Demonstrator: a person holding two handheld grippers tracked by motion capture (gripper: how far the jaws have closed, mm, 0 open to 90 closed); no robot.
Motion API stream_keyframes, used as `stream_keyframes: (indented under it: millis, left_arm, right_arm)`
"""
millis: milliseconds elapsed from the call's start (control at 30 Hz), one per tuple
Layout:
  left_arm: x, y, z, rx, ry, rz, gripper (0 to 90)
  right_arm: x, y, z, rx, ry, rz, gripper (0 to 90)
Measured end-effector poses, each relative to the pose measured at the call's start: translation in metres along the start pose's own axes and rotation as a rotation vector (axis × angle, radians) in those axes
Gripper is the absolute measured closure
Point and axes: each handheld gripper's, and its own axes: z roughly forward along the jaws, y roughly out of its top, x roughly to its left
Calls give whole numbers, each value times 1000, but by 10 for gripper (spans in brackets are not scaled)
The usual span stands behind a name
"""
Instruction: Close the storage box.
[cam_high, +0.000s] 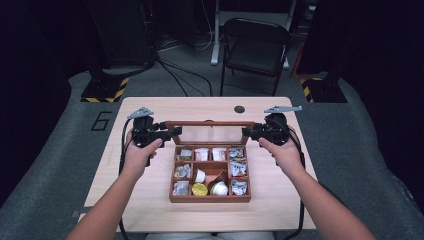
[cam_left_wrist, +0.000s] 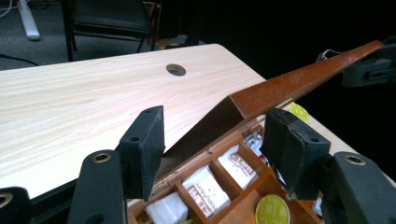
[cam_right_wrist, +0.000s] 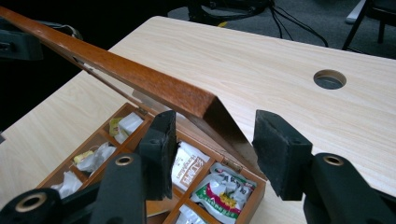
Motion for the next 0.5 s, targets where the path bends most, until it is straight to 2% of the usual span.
stream_keyframes:
  millis: [133,233,267,300,500]
  left_arm:
    - [-4,-3,-6,5,-3,3,391]
    - [-6,-7,-10,4,9,23,391]
    - [-6,-8,-12,13,9,40,391]
    - [-7,-9,-13,16,8,37,391]
    - [-13,-20,-20,21,-3,83,389]
  right_arm:
    - [4,-3,-6,1,5,-14,494]
    - [6,-6,-10,2,13,-17,494]
    - [7,-7,-10,5,15,-18,494]
    - [9,-9,-11,6,18,-21,494]
    - [14,-18,-18,9,26,-43,492]
